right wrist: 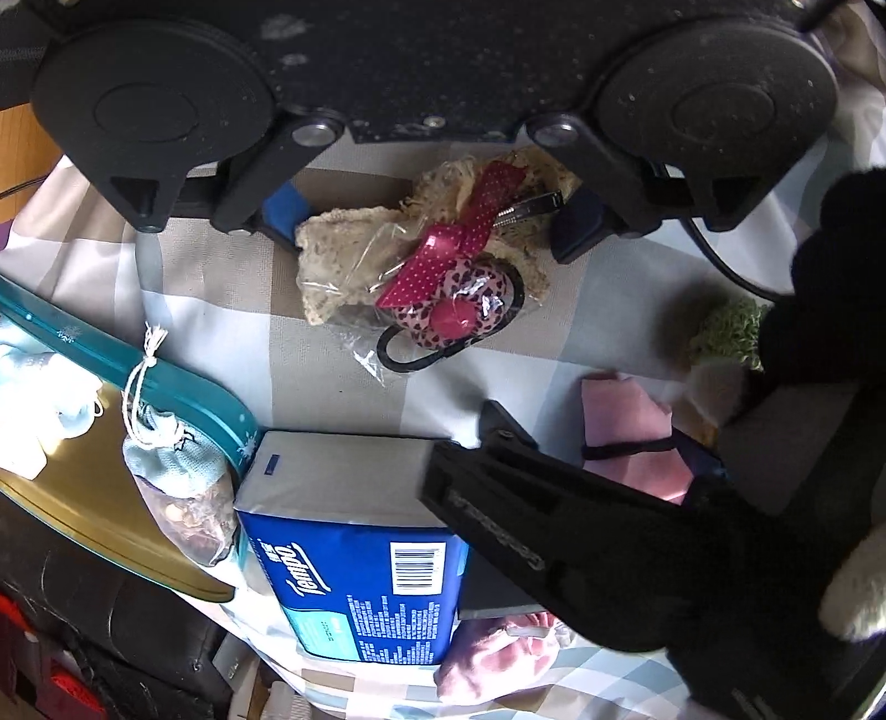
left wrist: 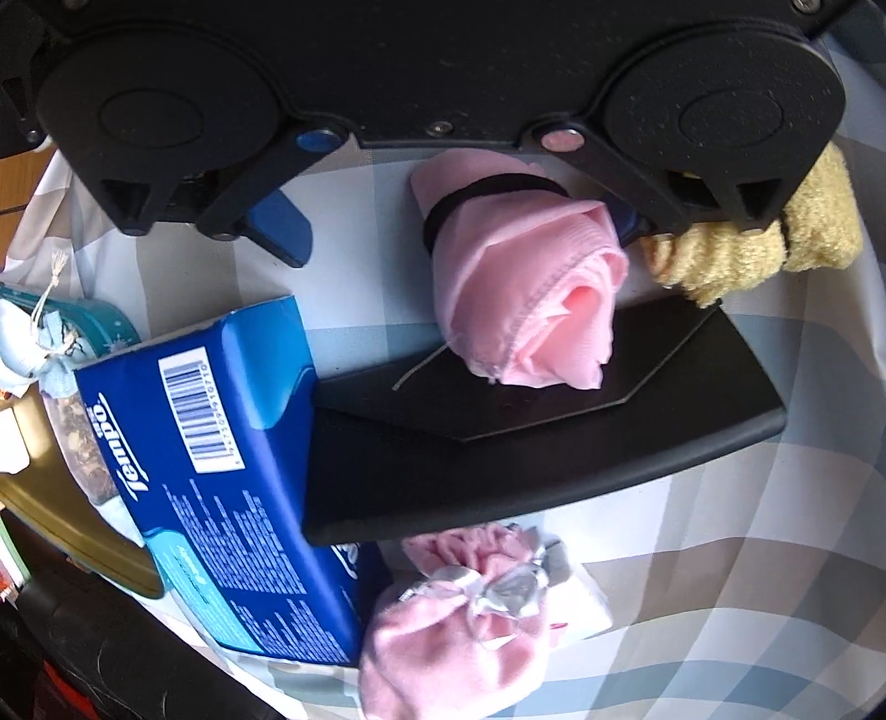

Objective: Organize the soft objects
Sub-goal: 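Grasp the pink rolled cloth with the left gripper while the right grasps the pink-bow lace bag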

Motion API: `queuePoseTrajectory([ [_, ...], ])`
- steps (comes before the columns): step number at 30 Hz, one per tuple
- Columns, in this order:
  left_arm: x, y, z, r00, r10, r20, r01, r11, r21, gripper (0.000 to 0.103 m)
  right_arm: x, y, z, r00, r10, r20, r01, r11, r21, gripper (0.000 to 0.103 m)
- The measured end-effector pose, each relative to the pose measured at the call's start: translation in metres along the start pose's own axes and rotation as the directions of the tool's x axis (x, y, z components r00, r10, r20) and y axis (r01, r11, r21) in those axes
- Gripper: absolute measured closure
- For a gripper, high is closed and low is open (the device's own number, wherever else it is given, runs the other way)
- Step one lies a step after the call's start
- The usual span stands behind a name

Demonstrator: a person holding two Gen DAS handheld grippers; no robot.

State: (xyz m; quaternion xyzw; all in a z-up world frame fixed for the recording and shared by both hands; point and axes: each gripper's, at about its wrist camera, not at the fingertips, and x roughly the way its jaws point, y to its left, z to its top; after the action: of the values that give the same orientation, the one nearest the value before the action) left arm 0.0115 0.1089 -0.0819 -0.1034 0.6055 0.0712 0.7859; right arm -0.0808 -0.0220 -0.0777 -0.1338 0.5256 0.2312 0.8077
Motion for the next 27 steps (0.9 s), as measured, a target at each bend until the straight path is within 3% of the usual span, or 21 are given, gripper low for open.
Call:
queuePoseTrajectory([
  [4, 0.003, -0.008, 0.000, 0.999, 0.041, 0.012, -0.041, 0.999, 0.011, 0.003, 0.002, -0.003, -0.001, 1.000, 0.015, -0.017, -0.015, 1.000, 0.017, 0.000],
  [7, 0.002, -0.005, 0.000, 0.999, 0.030, 0.015, -0.030, 0.999, -0.026, 0.004, 0.003, -0.002, 0.000, 1.000, 0.007, -0.015, -0.007, 1.000, 0.010, 0.000],
  [12, 0.003, -0.013, -0.001, 0.998, 0.054, 0.014, -0.054, 0.999, -0.001, 0.003, 0.005, -0.002, 0.000, 1.000, 0.011, -0.015, -0.011, 1.000, 0.008, 0.000],
  [17, 0.003, -0.011, 0.004, 0.999, 0.034, -0.022, -0.033, 0.999, 0.014, 0.004, 0.004, -0.003, -0.001, 1.000, 0.017, -0.014, -0.017, 1.000, 0.008, 0.001],
  [20, -0.003, -0.008, 0.003, 1.000, 0.022, -0.013, -0.022, 1.000, 0.004, 0.013, 0.001, -0.007, -0.001, 1.000, 0.017, -0.009, -0.017, 1.000, 0.021, 0.009],
  [23, -0.013, -0.001, 0.003, 1.000, 0.008, 0.000, -0.008, 1.000, -0.010, 0.035, -0.004, -0.012, -0.001, 1.000, 0.014, 0.000, -0.014, 0.999, 0.045, 0.021],
  [27, -0.023, 0.011, 0.004, 0.999, -0.042, 0.000, 0.042, 0.997, -0.063, 0.056, -0.011, -0.020, 0.000, 1.000, 0.003, 0.018, -0.004, 0.998, 0.065, 0.054],
])
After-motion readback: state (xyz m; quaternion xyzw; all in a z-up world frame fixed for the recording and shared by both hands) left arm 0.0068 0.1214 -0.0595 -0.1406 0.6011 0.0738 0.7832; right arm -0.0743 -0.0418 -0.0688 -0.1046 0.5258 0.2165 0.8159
